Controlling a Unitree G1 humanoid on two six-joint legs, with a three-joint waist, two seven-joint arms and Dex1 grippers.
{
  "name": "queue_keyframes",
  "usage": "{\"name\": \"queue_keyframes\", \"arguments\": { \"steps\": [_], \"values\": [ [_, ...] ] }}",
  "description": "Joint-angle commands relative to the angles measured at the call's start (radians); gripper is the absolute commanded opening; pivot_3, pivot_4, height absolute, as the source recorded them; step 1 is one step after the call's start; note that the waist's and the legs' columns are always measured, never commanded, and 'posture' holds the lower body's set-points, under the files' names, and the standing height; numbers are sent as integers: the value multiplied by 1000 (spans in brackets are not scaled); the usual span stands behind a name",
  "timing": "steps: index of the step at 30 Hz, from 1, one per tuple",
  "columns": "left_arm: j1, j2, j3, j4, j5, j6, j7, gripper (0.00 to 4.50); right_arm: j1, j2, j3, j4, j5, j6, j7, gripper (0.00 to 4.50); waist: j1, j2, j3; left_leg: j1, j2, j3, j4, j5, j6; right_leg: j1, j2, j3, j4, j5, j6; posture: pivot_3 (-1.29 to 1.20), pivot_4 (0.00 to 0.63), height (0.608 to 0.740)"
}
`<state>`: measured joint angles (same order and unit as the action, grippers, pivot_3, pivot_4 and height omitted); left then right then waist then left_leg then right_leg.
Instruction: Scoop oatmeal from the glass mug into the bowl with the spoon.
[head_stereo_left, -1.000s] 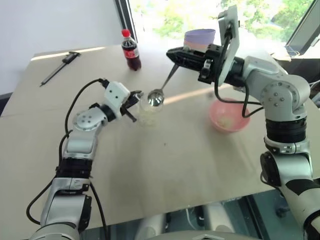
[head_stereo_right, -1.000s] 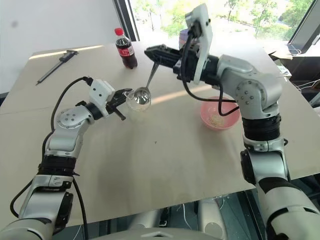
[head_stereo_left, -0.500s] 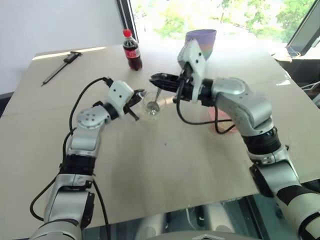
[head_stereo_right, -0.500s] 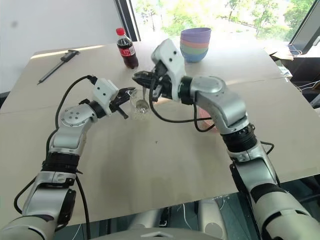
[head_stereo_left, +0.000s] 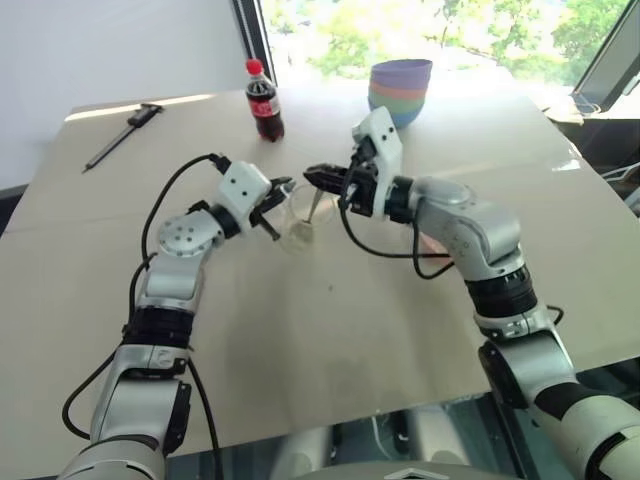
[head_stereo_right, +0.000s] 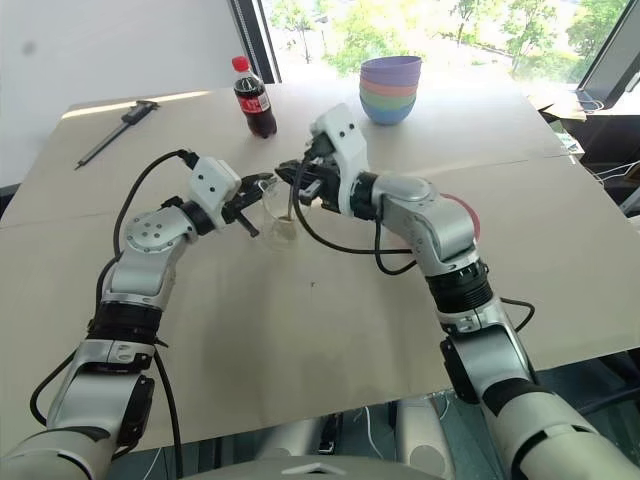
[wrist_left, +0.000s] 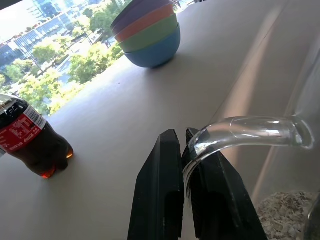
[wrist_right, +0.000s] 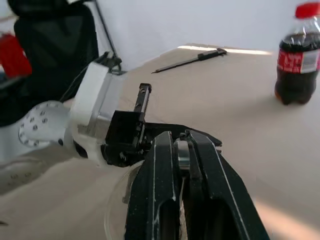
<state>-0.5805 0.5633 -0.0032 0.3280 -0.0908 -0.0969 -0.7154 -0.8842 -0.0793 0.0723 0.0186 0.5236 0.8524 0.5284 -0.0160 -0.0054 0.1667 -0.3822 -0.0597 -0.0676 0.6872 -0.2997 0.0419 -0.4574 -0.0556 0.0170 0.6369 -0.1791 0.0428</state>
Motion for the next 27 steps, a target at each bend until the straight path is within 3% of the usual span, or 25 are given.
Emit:
{"name": "queue_keyframes", "arguments": {
  "steps": [1,13,27],
  "values": [
    [11,1,-7,0,24,-2,9,101,-57,45,-158,1,137,140,-93,0,0,0,0,0,0,0,0,0,0,0,0,0,0,0,0,0,150,740],
    [24,-79,2,23,4,-15,59,101,-171,59,-508,119,329,375,-401,0,3,0,0,0,-1,0,0,0,0,0,-1,0,1,0,0,0,150,740],
    [50,-189,4,40,29,-67,165,101,-242,23,-701,178,461,501,-636,0,4,2,-3,0,-2,0,0,0,1,0,-3,0,2,0,0,0,150,740]
  ]
}}
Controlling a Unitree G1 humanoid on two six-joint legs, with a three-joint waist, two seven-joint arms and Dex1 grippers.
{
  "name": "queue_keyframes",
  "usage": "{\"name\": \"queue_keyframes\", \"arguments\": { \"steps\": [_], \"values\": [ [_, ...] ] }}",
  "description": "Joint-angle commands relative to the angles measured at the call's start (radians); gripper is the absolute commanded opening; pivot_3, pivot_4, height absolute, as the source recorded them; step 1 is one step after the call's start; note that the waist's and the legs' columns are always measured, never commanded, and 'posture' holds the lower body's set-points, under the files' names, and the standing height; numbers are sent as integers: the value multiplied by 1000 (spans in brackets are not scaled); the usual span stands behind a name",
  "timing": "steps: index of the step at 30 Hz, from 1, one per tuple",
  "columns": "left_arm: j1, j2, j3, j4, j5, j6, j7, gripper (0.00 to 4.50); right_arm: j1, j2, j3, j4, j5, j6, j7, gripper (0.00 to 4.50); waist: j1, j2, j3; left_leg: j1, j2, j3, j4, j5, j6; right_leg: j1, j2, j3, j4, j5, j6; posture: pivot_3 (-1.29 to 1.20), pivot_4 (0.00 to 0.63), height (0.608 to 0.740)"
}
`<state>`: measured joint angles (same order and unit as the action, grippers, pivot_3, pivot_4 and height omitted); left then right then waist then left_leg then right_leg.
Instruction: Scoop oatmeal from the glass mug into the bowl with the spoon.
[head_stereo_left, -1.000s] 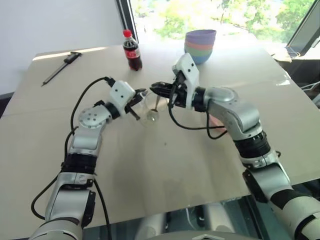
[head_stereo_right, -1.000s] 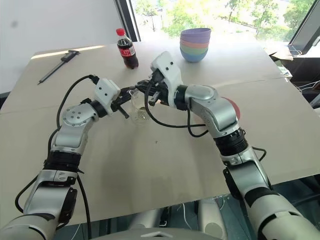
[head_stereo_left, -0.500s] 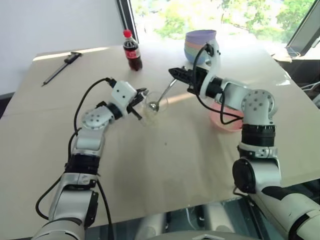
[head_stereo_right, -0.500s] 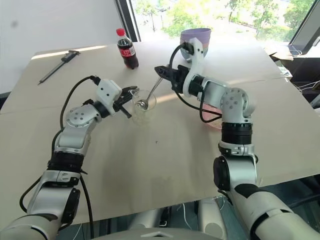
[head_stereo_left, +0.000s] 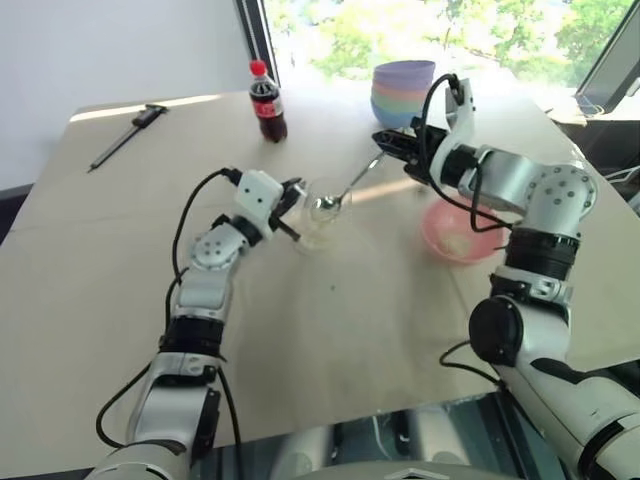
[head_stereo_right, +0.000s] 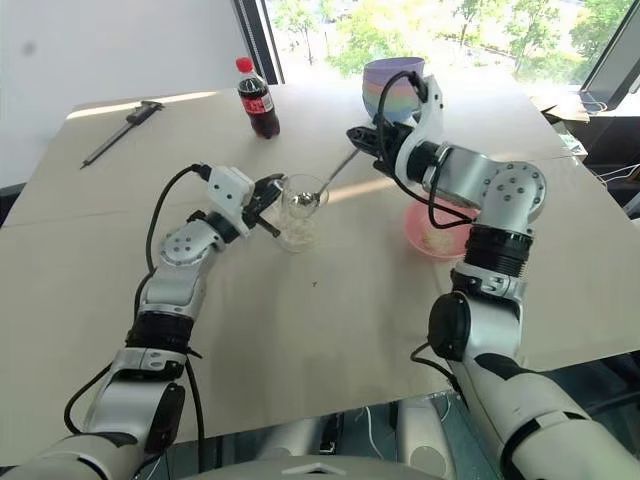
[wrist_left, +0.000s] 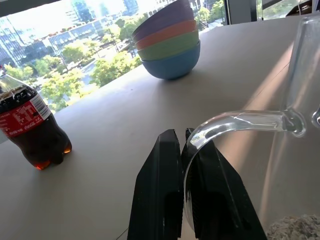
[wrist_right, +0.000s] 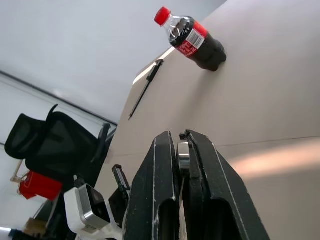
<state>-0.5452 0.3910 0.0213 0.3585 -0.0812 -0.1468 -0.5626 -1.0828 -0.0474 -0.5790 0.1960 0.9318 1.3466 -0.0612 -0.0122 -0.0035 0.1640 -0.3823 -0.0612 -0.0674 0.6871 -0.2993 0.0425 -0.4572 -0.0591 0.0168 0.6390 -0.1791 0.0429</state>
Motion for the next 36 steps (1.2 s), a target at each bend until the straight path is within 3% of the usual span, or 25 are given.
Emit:
{"name": "queue_keyframes", "arguments": {
  "steps": [1,17,28,36],
  "values": [
    [15,-21,-20,13,21,-21,17,101,-46,-8,-61,7,62,9,-59,0,0,0,0,0,0,0,0,0,0,0,0,0,0,0,0,0,150,740],
    [-56,-49,-10,130,24,-95,17,101,-78,-36,-195,76,262,-36,-259,0,0,0,0,0,-2,0,0,1,1,0,-2,0,1,0,0,0,150,740],
    [-117,-62,2,223,27,-139,38,101,-36,-48,-172,34,412,-96,-370,0,-1,0,0,0,-2,0,0,1,2,0,-2,0,2,0,0,0,150,740],
    [-126,-44,9,253,29,-147,41,101,36,-123,-153,-20,552,-143,-476,0,-3,0,0,0,-2,1,0,1,2,0,-2,1,2,0,0,0,150,740]
  ]
}}
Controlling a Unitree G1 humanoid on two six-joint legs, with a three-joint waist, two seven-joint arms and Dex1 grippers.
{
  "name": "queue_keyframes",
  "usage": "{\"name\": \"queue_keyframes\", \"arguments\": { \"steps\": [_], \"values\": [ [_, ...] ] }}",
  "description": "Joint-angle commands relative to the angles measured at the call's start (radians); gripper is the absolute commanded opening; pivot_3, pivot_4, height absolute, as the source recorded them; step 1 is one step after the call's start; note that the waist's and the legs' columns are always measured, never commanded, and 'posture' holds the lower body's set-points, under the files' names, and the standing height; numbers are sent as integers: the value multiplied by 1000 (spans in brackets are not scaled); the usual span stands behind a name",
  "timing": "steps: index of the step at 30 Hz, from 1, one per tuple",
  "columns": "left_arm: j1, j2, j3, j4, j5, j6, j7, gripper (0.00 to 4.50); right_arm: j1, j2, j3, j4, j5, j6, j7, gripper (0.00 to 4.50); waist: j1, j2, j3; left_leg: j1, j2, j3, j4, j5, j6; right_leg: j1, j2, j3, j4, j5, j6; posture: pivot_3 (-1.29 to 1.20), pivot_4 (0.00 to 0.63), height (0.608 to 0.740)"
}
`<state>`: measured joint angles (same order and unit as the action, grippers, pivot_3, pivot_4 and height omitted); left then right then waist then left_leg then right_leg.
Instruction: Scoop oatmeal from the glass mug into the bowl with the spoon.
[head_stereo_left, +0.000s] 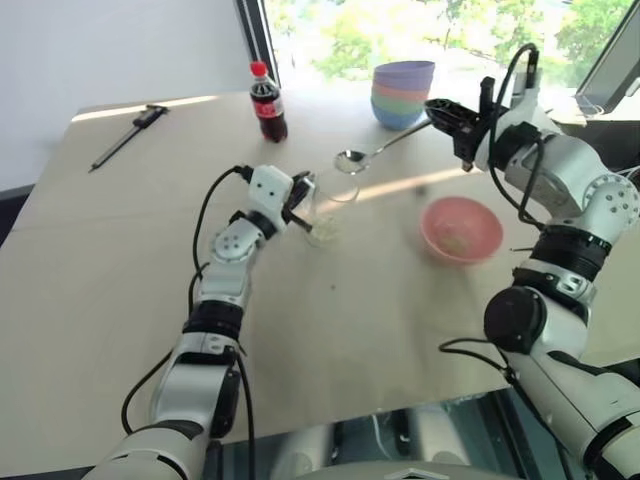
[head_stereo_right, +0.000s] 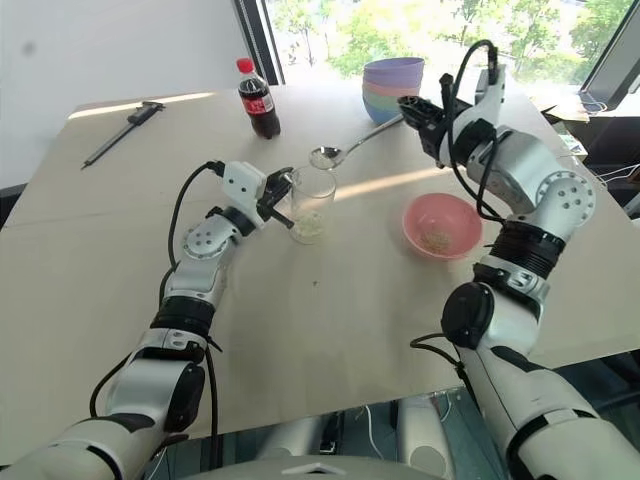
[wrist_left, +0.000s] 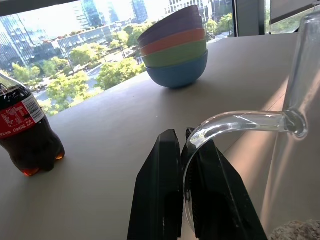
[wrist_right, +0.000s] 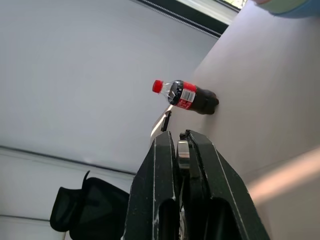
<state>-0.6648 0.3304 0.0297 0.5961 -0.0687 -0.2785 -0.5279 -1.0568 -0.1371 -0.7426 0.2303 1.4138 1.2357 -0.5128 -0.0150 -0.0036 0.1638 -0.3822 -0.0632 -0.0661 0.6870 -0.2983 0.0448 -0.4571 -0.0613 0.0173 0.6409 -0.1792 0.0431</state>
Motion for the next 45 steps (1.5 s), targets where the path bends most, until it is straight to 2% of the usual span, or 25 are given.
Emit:
{"name": "queue_keyframes", "arguments": {
  "steps": [1,10,30,37,41,45],
  "values": [
    [-7,17,1,19,16,-15,6,101,25,-53,10,-59,81,-40,-31,0,0,0,0,0,0,0,0,0,0,0,0,0,0,0,0,0,150,740],
    [-4,21,-7,36,16,-17,-8,101,167,-205,44,-113,182,-111,-86,0,-1,0,0,1,1,2,0,-2,4,0,1,2,0,0,0,0,150,740],
    [-25,10,-31,78,28,-33,-41,101,431,-435,126,-242,396,-262,-124,0,5,-1,-1,3,2,4,0,-3,7,4,1,2,-2,0,0,0,150,740],
    [-34,4,-41,103,37,-47,-38,101,452,-516,192,-257,335,-244,-19,0,5,-1,-1,3,2,5,0,-3,7,4,1,2,-2,0,1,0,150,740],
    [-39,3,-42,111,36,-55,-34,101,475,-604,271,-287,181,-213,145,0,9,-1,-1,4,2,4,0,-4,8,8,5,1,-4,0,1,0,150,740],
    [-35,0,-44,111,36,-59,-28,101,490,-691,404,-355,-52,-237,377,0,8,-1,-1,4,3,4,1,-4,9,9,6,2,-7,2,3,0,150,740]
  ]
}}
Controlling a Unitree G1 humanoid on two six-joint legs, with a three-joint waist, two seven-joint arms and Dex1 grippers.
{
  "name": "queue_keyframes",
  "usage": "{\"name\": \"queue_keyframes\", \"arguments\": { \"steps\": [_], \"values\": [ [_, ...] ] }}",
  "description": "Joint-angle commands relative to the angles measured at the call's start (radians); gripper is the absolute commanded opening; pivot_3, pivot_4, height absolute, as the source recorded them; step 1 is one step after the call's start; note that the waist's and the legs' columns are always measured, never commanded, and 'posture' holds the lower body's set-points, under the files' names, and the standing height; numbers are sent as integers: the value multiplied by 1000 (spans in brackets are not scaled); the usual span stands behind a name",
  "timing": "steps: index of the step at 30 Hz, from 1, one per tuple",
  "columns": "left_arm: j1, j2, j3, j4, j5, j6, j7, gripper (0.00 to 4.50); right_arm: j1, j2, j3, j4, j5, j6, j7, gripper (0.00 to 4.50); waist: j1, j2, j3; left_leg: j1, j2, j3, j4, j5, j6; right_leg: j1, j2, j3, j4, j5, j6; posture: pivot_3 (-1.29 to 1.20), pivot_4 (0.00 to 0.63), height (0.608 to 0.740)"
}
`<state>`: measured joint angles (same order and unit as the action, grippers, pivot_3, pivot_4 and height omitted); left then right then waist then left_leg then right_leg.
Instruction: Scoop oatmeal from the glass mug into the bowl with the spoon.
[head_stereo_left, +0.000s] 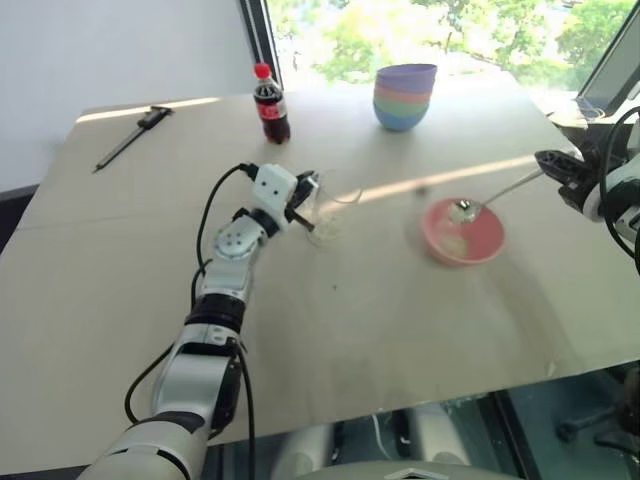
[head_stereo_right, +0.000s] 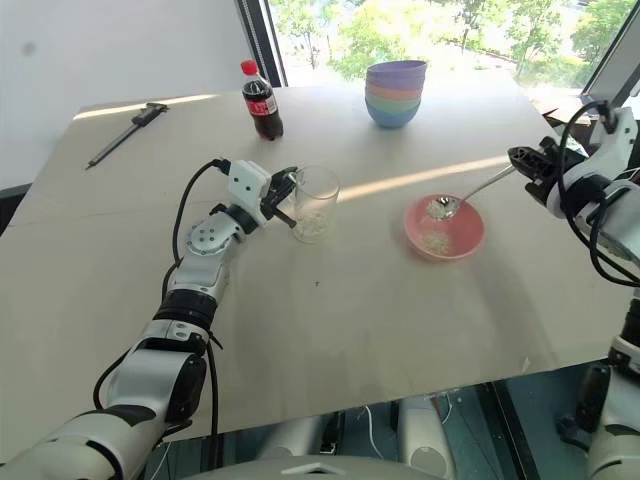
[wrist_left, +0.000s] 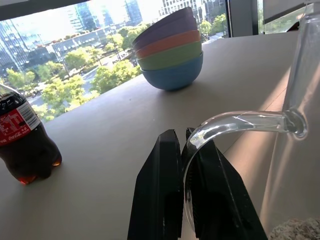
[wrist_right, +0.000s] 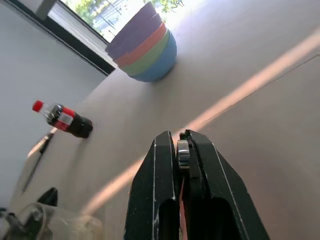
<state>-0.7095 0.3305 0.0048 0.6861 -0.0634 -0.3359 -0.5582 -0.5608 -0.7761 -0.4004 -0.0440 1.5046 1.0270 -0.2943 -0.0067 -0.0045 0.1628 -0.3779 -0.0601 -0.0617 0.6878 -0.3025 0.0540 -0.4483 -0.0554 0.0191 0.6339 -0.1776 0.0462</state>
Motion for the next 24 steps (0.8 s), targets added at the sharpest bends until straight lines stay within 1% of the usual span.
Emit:
{"name": "queue_keyframes", "arguments": {
  "steps": [1,5,8,9,13,16,20,22,24],
  "values": [
    [12,0,-20,20,32,-2,3,101,-11,-70,94,-98,-208,-52,213,0,0,0,0,0,0,0,0,0,0,0,0,0,0,0,0,0,150,740],
    [14,-1,-23,17,32,-1,6,101,-55,-118,186,-157,-382,-97,380,0,2,0,0,0,0,-1,0,0,0,0,0,-1,-2,0,1,0,150,740],
    [17,-1,-24,16,31,-2,7,101,-109,-227,341,-282,-572,-143,566,0,2,1,0,0,0,-1,0,0,0,0,0,0,-2,1,1,0,150,740],
    [16,-1,-24,17,31,-2,8,101,-119,-250,375,-301,-620,-159,614,0,3,1,0,-1,0,-1,0,0,0,0,0,-1,-3,1,1,0,150,740],
    [13,-6,-24,20,30,-2,13,101,-131,-273,413,-310,-722,-186,725,0,8,-1,-1,-1,0,-4,0,2,-4,1,0,-3,-7,1,2,0,150,740],
    [14,-13,-18,19,21,2,17,101,-164,-172,297,-228,-648,-121,663,0,16,-2,-1,-2,0,-3,0,2,-5,1,-2,-1,-8,2,3,0,150,740],
    [25,-22,-4,0,-6,30,8,101,-312,10,118,-98,-466,-27,493,0,21,-1,-1,-2,-1,-2,0,3,-5,0,-5,0,-7,3,3,0,150,740],
    [32,-25,0,-13,-16,37,5,101,-377,95,66,-64,-374,8,416,0,21,-1,-1,-3,0,-2,0,3,-5,-1,-5,0,-7,4,2,0,150,740],
    [40,-26,1,-26,-19,42,5,101,-422,174,40,-44,-299,36,349,0,21,-1,-1,-3,0,-4,-1,3,-5,-1,-5,0,-8,3,2,0,150,740]
  ]
}}
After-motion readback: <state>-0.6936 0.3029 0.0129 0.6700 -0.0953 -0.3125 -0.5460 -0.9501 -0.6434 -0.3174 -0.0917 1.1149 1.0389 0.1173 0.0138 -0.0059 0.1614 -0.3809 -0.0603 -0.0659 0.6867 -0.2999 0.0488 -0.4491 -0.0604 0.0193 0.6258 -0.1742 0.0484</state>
